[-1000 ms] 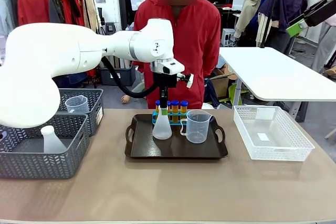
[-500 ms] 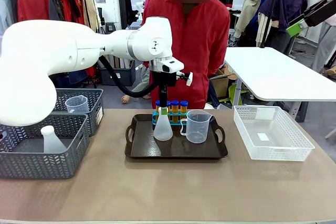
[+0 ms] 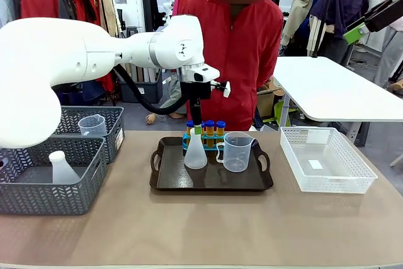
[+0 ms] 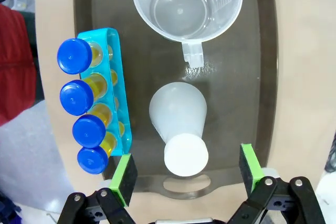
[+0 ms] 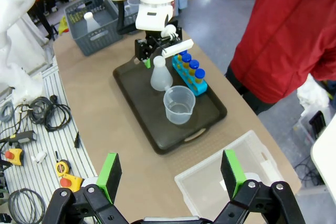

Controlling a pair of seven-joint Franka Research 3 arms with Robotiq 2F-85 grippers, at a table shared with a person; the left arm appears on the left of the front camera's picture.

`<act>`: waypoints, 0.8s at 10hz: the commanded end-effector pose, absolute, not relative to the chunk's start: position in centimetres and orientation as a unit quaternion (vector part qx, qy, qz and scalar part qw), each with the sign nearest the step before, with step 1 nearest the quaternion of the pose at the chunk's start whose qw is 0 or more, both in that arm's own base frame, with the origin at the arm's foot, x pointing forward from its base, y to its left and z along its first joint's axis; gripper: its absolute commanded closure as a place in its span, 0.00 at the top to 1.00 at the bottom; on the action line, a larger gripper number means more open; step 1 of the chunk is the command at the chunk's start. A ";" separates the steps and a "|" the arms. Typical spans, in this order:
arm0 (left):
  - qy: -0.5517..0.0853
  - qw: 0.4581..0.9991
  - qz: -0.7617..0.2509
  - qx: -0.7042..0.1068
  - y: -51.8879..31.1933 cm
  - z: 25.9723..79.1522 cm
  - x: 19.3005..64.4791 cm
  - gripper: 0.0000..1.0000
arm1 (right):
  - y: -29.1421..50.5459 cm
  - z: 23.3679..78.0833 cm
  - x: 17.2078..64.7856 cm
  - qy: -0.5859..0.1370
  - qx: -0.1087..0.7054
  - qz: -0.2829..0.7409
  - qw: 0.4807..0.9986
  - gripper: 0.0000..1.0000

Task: Prepare the laboratory tools.
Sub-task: Pick up one Small flask and place it on the Handle tray.

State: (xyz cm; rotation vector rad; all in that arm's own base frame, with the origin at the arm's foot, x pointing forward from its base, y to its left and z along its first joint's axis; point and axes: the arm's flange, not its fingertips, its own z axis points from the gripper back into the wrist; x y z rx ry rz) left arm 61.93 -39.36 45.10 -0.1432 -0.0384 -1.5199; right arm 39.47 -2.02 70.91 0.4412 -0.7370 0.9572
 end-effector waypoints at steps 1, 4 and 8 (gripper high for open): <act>-0.014 0.712 -0.699 -0.061 -39.3 44.9 62.1 1.00 | -2.0 71.0 39.4 -0.348 0.211 0.449 0.795 1.00; -0.014 0.712 -0.699 -0.061 -39.3 44.9 62.1 1.00 | -2.0 71.0 39.4 -0.348 0.211 0.449 0.795 1.00; -0.014 0.718 -0.693 -0.064 -39.5 44.6 61.9 1.00 | -2.0 71.0 39.4 -0.348 0.211 0.449 0.795 1.00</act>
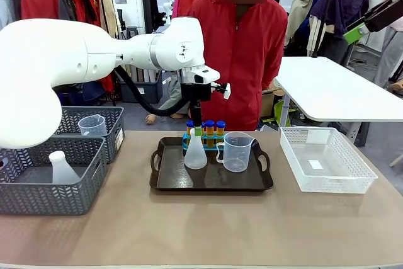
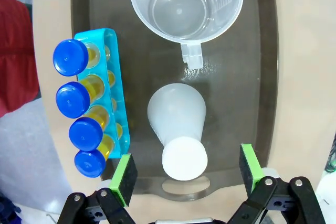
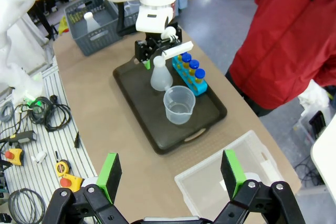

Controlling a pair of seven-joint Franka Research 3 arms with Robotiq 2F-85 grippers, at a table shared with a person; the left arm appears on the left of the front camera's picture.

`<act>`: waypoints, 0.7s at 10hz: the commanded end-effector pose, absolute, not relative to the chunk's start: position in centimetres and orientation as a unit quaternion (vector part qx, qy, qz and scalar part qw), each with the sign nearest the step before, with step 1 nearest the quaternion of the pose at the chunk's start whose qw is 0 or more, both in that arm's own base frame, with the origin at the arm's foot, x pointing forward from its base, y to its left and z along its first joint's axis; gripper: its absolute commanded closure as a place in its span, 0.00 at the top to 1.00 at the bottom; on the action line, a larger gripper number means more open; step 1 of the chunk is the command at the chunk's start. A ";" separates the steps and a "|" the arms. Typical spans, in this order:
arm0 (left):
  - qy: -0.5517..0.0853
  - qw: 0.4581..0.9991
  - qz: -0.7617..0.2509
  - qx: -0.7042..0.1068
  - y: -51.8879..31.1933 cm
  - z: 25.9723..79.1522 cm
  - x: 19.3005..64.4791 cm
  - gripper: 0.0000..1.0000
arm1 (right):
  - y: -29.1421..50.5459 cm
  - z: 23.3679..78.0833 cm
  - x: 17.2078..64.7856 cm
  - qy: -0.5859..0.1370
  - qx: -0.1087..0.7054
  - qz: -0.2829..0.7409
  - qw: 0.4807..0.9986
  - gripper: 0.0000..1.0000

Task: Prepare the laboratory tools.
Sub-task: Pick up one Small flask and place it on the Handle tray.

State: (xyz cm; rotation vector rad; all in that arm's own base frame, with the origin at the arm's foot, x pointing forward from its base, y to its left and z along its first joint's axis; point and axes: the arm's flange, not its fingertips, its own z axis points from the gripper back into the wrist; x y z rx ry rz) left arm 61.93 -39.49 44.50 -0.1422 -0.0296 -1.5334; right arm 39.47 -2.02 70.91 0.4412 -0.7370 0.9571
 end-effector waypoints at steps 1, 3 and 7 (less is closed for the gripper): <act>-0.011 0.707 -0.700 -0.098 -38.7 45.9 61.0 1.00 | -2.0 71.0 39.4 -0.348 0.211 0.449 0.795 1.00; -0.026 0.709 -0.697 -0.110 -37.1 48.5 59.8 1.00 | -2.0 71.0 39.4 -0.348 0.211 0.449 0.795 1.00; -0.143 0.702 -0.681 -0.154 -31.6 57.0 56.6 1.00 | -2.0 71.0 39.4 -0.348 0.211 0.449 0.795 1.00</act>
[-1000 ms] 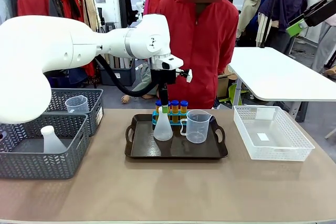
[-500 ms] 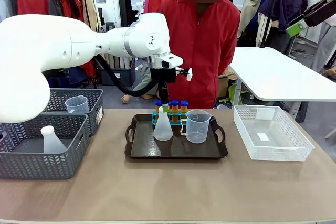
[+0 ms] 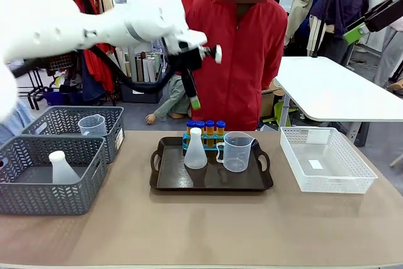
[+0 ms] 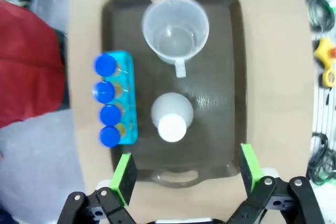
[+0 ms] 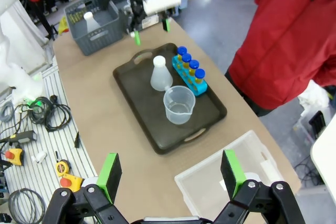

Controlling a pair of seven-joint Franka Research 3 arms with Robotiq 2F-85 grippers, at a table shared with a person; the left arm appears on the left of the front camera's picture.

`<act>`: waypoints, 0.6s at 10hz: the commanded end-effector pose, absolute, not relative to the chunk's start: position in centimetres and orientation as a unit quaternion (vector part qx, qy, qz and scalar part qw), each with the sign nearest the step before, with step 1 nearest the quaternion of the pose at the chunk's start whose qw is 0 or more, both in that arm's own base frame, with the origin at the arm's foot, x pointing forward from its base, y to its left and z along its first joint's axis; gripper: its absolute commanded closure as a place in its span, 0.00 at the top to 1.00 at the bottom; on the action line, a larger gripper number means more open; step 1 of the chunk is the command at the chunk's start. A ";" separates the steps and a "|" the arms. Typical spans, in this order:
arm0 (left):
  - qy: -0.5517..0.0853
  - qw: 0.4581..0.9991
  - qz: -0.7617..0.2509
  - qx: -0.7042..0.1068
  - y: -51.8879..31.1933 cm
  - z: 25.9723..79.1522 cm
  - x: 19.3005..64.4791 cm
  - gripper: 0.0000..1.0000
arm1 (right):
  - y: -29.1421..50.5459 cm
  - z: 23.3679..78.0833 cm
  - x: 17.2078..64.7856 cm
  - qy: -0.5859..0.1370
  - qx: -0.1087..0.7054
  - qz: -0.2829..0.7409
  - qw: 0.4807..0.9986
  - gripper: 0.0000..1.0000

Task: Prepare the laboratory tools.
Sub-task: Pick up one Small flask and place it on the Handle tray.

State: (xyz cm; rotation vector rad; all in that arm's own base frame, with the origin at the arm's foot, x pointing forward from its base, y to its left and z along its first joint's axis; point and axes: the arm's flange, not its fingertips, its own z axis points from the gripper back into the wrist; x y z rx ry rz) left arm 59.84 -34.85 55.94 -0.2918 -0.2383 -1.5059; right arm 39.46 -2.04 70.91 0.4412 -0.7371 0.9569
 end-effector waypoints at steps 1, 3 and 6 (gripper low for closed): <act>-0.157 0.699 -0.680 -0.157 -30.8 58.0 56.3 1.00 | -2.0 71.0 39.4 -0.348 0.211 0.449 0.795 1.00; -0.193 0.697 -0.673 -0.157 -28.2 60.6 55.7 1.00 | -2.0 71.0 39.4 -0.348 0.211 0.449 0.795 1.00; -0.229 0.703 -0.661 -0.130 -25.3 63.7 54.1 1.00 | -2.0 71.0 39.4 -0.348 0.211 0.449 0.795 1.00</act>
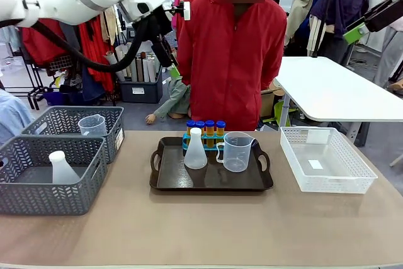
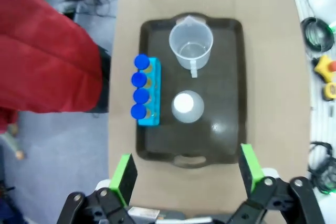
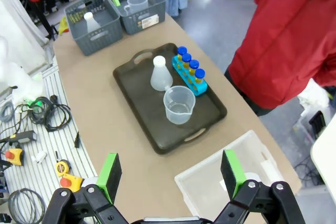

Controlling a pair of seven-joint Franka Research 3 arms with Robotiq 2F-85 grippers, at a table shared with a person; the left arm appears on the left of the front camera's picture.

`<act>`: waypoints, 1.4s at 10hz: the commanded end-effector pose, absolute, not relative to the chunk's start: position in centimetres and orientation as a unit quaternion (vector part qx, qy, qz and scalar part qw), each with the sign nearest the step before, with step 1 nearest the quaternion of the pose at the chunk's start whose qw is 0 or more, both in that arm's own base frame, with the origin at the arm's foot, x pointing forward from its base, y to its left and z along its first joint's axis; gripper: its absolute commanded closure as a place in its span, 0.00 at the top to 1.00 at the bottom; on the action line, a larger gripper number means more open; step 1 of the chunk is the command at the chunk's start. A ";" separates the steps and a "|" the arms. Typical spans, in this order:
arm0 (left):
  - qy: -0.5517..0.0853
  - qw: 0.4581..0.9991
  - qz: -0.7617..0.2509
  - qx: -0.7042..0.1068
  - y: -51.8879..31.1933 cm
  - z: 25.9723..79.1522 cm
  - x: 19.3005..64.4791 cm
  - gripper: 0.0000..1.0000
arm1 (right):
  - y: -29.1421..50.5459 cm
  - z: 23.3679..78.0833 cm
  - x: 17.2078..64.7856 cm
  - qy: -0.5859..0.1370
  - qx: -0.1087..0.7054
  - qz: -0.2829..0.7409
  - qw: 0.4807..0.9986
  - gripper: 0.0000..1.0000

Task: Prepare the laboratory tools.
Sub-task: Pick up one Small flask and place it on the Handle tray.

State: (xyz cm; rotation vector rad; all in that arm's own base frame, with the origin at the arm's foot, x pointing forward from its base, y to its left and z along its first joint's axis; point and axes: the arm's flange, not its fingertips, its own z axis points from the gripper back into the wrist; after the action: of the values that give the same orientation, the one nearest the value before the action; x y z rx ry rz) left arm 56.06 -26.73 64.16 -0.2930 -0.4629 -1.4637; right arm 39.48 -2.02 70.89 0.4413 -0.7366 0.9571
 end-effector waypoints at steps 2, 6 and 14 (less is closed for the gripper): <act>-0.255 0.720 -0.633 -0.124 -23.1 65.5 52.6 1.00 | -2.0 71.0 39.4 -0.348 0.211 0.449 0.795 1.00; -0.304 0.727 -0.596 -0.155 -19.1 67.7 51.9 1.00 | -2.0 71.0 39.4 -0.348 0.211 0.449 0.795 1.00; -0.337 0.732 -0.576 -0.135 -16.2 68.5 50.7 1.00 | -2.0 71.0 39.4 -0.348 0.211 0.449 0.795 1.00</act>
State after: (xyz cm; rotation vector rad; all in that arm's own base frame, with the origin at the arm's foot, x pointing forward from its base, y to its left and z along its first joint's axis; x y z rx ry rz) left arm 51.35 -16.56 69.39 -0.3412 -0.7121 -1.2508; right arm 39.48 -2.03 70.89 0.4412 -0.7366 0.9569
